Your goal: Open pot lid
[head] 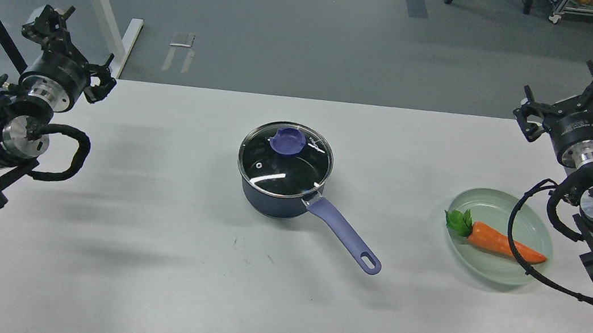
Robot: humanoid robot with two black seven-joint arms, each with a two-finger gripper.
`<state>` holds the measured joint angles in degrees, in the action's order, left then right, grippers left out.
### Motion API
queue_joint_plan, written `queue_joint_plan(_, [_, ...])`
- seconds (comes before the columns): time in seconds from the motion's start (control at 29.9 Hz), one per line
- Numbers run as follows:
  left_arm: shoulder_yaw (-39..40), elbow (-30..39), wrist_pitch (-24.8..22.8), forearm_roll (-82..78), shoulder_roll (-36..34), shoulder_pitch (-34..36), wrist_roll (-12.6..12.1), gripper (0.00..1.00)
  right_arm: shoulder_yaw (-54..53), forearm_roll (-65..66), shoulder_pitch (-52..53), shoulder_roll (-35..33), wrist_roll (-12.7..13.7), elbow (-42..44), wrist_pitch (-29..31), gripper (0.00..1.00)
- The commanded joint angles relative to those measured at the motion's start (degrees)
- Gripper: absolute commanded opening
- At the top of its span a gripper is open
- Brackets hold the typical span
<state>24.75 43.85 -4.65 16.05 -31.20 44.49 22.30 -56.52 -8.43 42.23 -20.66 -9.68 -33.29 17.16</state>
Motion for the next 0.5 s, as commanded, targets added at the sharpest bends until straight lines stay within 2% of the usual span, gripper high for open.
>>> queue_joint_plan(0.0, [-0.1, 0.1, 0.3, 0.0, -0.1, 0.1, 0.4, 0.99, 0.0, 0.0, 0.4, -0.1, 0.1, 0.1, 0.0, 1.0])
queue_joint_plan(0.27, [-0.1, -0.2, 0.8, 0.0, -0.5, 0.4, 0.7, 0.99, 1.8, 0.2, 2.2, -0.2, 0.7, 0.2, 0.0, 1.0])
queue_joint_plan(0.47, [-0.1, -0.3, -0.1, -1.2, -0.4, 0.4, -0.1, 0.99, 11.7, 1.1, 2.5, -1.2, 0.7, -2.1, -0.4, 1.0])
